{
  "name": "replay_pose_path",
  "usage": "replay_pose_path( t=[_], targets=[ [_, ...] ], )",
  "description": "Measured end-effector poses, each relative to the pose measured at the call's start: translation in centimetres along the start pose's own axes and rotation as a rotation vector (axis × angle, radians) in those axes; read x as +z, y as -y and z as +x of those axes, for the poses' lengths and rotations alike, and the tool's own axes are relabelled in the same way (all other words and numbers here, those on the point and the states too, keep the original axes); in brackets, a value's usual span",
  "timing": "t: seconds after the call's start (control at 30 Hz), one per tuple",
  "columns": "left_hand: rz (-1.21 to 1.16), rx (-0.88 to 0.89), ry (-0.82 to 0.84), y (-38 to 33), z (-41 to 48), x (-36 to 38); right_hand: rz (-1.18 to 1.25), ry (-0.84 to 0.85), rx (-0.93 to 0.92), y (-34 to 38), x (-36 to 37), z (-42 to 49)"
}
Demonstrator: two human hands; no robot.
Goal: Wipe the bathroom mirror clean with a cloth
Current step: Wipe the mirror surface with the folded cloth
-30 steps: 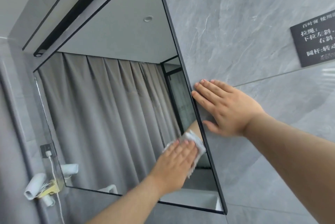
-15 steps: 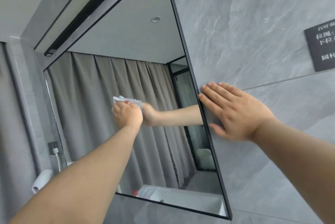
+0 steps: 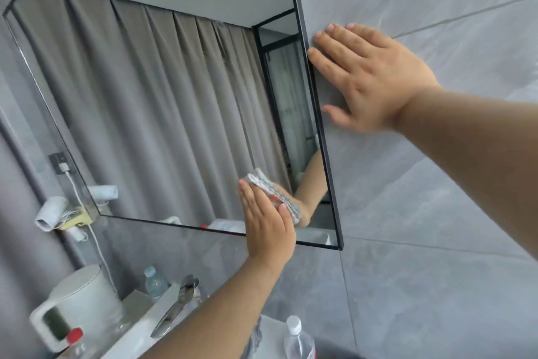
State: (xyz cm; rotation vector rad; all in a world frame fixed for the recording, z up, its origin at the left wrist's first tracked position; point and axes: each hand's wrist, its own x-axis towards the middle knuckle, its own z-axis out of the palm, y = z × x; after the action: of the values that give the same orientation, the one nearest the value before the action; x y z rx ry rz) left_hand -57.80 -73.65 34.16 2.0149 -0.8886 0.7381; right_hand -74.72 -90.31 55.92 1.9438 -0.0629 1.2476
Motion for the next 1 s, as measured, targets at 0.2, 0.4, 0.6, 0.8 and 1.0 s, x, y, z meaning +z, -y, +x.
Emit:
replay_pose_path(
  t=[0.2, 0.4, 0.6, 0.8, 1.0],
  targets=[
    [-0.081, -0.149, 0.033, 0.9, -7.1, 4.4, 0.019, -0.019, -0.012, 0.0, -0.1, -0.1],
    [-0.423, -0.567, -0.063, -5.2, -5.0, 4.2, 0.016, -0.007, -0.017, -0.1, 0.0, 0.0],
    [-0.461, -0.157, -0.209, -9.6, 4.4, -2.0, 0.031, -0.006, -0.02, -0.1, 0.0, -0.1],
    [-0.322, -0.031, -0.217, -9.6, 5.9, -3.1, 0.039, -0.012, -0.017, -0.1, -0.1, 0.0],
    [-0.234, 0.015, -0.013, -5.5, -9.2, 4.3, 0.018, -0.027, -0.02, -0.1, 0.0, -0.1]
  ],
)
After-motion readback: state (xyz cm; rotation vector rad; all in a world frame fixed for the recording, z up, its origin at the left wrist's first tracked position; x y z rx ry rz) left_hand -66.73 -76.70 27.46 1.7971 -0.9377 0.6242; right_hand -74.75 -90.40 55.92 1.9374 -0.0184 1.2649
